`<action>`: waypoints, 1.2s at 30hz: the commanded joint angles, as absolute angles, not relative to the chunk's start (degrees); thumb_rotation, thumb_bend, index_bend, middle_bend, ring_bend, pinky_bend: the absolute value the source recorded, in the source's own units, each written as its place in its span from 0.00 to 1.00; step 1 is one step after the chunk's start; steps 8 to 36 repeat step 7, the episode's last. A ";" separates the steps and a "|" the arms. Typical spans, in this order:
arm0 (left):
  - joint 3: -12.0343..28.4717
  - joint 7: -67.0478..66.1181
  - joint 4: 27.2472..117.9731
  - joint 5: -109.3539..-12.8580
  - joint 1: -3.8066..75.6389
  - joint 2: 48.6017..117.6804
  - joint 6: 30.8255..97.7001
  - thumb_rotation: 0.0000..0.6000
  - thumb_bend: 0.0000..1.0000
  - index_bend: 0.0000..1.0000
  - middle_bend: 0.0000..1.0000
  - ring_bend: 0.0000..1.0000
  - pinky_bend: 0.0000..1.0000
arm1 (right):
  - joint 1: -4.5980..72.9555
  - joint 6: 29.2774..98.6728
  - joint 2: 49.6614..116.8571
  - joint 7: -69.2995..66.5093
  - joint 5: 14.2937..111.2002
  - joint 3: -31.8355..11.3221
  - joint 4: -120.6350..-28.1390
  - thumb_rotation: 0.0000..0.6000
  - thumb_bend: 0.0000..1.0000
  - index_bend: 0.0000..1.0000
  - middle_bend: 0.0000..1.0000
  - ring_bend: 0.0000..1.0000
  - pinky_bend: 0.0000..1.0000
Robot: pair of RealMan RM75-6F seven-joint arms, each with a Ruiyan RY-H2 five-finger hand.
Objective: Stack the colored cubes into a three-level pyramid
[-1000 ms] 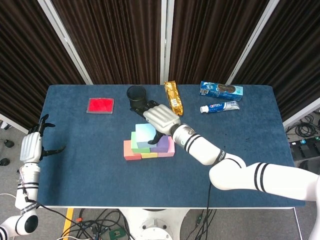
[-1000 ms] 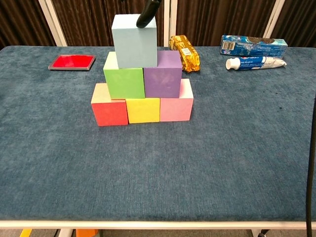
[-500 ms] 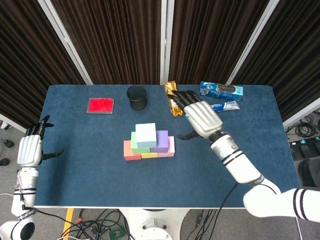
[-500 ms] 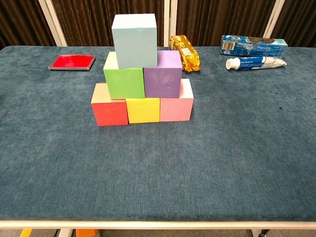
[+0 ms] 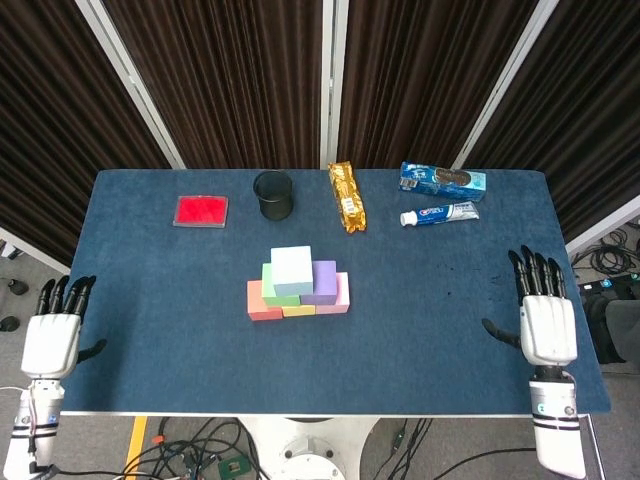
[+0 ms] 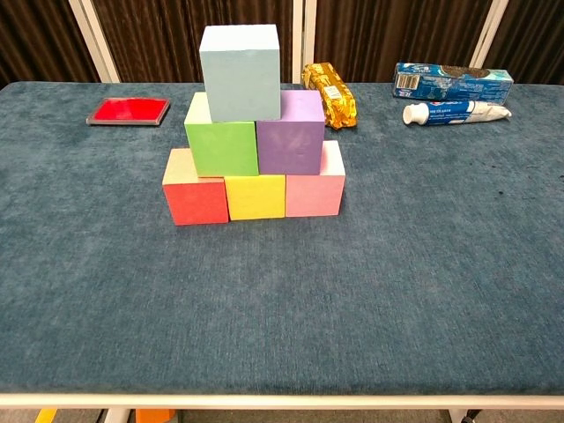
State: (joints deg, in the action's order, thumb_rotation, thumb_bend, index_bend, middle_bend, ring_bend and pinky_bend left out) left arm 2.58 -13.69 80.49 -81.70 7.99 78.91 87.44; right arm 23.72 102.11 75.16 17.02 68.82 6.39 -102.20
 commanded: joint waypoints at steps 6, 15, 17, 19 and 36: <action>0.07 -14.46 76.91 -82.57 3.60 83.89 91.49 1.00 0.03 0.08 0.09 0.00 0.06 | 12.54 106.06 86.52 12.09 75.56 7.63 -87.34 1.00 0.00 0.00 0.00 0.00 0.00; 0.10 -14.03 76.42 -82.60 3.45 84.20 91.52 1.00 0.03 0.08 0.09 0.00 0.06 | 12.16 106.15 86.88 11.89 76.12 7.30 -86.78 1.00 0.00 0.00 0.00 0.00 0.00; 0.10 -14.03 76.42 -82.60 3.45 84.20 91.52 1.00 0.03 0.08 0.09 0.00 0.06 | 12.16 106.15 86.88 11.89 76.12 7.30 -86.78 1.00 0.00 0.00 0.00 0.00 0.00; 0.10 -14.03 76.42 -82.60 3.45 84.20 91.52 1.00 0.03 0.08 0.09 0.00 0.06 | 12.16 106.15 86.88 11.89 76.12 7.30 -86.78 1.00 0.00 0.00 0.00 0.00 0.00; 0.10 -14.03 76.42 -82.60 3.45 84.20 91.52 1.00 0.03 0.08 0.09 0.00 0.06 | 12.16 106.15 86.88 11.89 76.12 7.30 -86.78 1.00 0.00 0.00 0.00 0.00 0.00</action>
